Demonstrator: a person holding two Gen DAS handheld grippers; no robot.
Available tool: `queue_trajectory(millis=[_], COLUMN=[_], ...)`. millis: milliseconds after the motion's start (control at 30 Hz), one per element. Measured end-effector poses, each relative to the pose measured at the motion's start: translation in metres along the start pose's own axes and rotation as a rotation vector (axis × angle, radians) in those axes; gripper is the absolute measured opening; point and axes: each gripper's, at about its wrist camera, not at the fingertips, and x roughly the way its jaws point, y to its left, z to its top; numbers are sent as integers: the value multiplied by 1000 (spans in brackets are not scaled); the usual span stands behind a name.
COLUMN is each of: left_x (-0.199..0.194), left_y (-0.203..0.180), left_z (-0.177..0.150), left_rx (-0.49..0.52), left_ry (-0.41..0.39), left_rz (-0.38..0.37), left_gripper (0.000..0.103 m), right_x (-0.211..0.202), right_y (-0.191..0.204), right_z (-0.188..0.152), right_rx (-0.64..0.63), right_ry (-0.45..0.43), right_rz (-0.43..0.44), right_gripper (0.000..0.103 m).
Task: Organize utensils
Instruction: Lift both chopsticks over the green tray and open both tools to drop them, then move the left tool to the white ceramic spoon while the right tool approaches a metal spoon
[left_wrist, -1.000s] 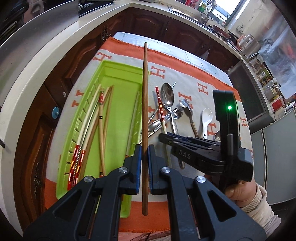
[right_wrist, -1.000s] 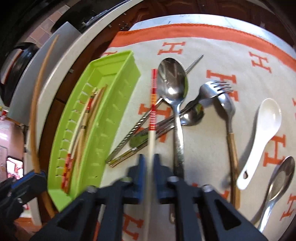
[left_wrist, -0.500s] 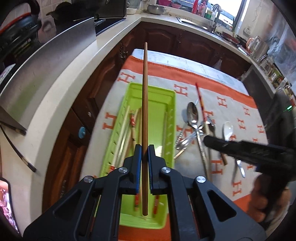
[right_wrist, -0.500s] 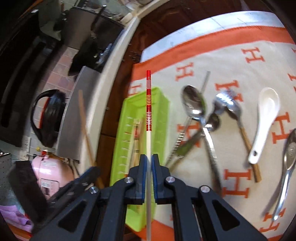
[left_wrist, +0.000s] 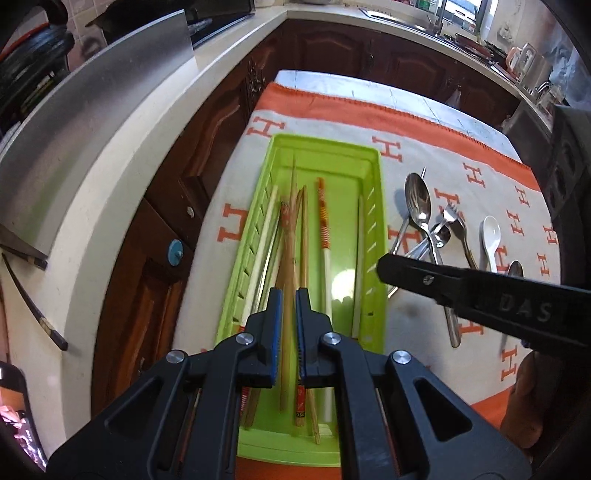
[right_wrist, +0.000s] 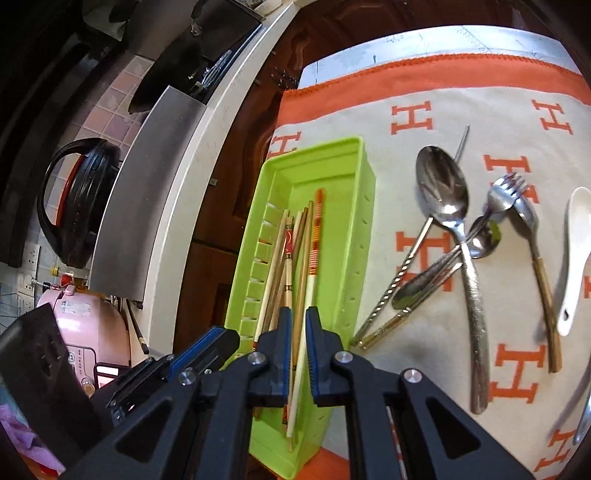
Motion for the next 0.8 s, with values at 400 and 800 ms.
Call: queue_trajectory(millis=[400, 800], left_x=[5, -6], left_y=[-11, -40], left_z=[-16, -27], left_rx=[11, 77], left_ry=[38, 43], left_rz=[-27, -42], left_gripper=[5, 5], right_x=[-41, -53], right_y=[-37, -68], right_z=[-20, -46], right_rx=[26, 48], right_ry=[-48, -37], right_rz=[-19, -35], right_gripper=[8, 8])
